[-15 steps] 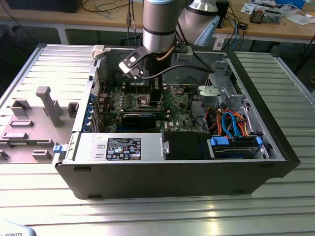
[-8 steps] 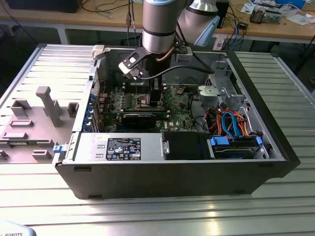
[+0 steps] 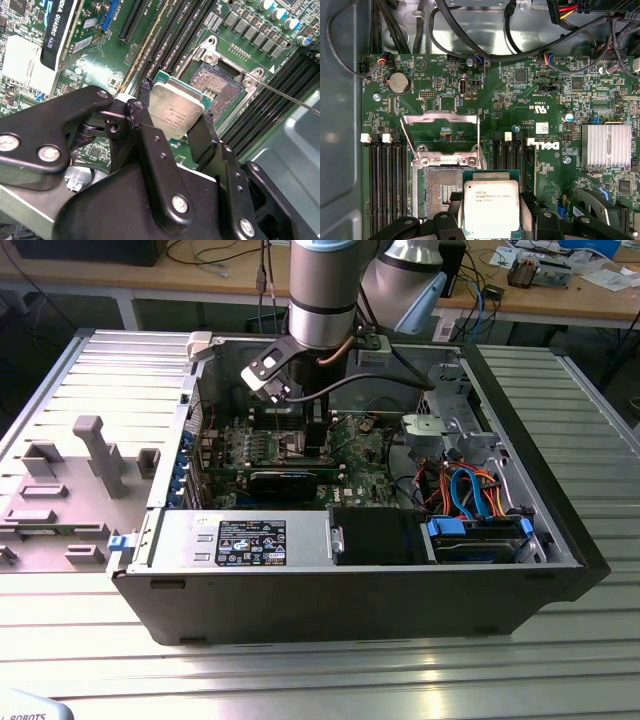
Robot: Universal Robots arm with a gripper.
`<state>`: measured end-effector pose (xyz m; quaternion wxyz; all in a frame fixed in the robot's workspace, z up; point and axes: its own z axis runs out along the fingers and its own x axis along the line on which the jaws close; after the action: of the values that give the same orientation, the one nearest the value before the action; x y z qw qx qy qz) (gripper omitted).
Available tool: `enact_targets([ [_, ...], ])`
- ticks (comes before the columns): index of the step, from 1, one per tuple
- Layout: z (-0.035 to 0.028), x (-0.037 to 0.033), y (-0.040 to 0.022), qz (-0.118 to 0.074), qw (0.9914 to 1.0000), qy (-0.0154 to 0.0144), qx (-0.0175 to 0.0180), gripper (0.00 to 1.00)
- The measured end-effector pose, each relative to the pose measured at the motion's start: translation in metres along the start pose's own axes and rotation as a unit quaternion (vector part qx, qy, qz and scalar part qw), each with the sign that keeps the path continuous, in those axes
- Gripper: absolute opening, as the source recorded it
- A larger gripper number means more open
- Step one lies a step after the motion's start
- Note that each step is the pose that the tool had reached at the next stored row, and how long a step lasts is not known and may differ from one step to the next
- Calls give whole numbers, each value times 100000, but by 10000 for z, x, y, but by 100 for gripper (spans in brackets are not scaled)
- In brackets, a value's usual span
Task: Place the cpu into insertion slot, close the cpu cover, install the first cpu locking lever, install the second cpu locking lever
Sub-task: 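Place the cpu into insertion slot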
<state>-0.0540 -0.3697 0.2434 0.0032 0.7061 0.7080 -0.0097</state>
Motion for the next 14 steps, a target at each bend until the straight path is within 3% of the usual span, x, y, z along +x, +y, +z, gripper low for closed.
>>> enact_targets([
  [14,26,7,0,-1,100000,-17,4,54],
])
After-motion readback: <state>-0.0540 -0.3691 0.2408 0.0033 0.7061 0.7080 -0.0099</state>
